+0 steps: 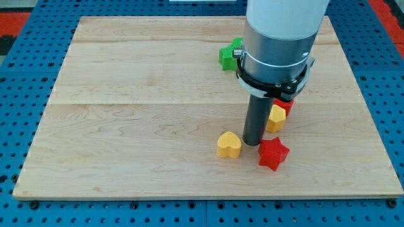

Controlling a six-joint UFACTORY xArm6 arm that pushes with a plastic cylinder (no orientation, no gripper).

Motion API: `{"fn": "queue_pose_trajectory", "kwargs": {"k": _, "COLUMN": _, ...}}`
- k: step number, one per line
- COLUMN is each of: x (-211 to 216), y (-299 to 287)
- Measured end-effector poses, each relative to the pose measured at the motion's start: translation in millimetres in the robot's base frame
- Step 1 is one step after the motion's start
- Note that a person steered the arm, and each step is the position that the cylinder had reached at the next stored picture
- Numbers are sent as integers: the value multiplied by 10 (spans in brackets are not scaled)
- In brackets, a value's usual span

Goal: Move the yellow heart closer to the red star

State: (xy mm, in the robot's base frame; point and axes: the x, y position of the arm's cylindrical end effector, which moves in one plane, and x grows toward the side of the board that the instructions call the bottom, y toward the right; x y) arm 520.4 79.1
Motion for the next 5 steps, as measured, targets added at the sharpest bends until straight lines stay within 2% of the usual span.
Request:
{"fn": "queue_pose_trajectory", "kwargs": {"k": 1, "x": -230, "y": -168}}
{"fn": "queue_pose_trajectory", "kwargs": {"k": 2, "x": -286, "y": -216}}
{"fn": "queue_pose_trajectory", "kwargs": {"k": 3, "x": -284, "y": -678}}
{"fn": "queue_pose_trajectory", "kwargs": {"k": 4, "x": -274, "y": -721}}
{"fn": "queue_pose_trajectory", "kwargs": {"k": 5, "x": -6, "y": -721}}
